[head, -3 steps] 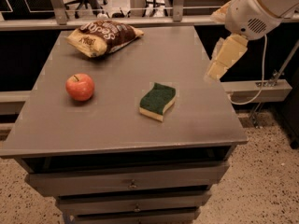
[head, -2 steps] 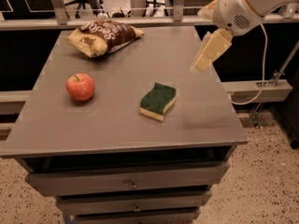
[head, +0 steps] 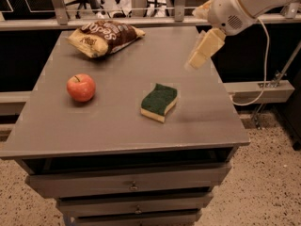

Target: Move apple near sponge

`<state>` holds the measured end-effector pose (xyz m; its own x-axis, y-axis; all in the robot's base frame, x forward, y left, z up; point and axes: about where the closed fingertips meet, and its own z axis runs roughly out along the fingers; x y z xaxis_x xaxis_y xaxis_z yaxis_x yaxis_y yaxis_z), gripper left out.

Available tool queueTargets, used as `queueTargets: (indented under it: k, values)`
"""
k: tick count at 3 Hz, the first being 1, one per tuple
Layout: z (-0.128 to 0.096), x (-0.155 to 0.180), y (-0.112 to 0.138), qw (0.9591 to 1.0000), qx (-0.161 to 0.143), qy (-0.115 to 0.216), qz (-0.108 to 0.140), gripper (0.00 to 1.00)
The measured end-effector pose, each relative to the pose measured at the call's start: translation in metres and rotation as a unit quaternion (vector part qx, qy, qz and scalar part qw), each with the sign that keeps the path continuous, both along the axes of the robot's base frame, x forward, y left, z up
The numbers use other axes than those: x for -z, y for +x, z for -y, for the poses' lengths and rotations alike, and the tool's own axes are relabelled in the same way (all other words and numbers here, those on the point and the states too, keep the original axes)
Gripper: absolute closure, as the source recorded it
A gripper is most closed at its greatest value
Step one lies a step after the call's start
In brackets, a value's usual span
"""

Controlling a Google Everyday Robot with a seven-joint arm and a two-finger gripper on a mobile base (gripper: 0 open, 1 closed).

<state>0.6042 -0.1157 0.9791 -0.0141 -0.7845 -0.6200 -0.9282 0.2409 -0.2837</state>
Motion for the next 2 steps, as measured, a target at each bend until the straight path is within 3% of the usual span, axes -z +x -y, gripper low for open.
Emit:
queueTargets:
  k: [1, 2]
  values:
    - [-0.04, 0.017, 0.038, 0.9979, -0.054, 0.033, -0.009, 0.0]
    - [-0.067, 0.033, 0.05, 0.9942, -0.097, 0.04, -0.026, 0.0]
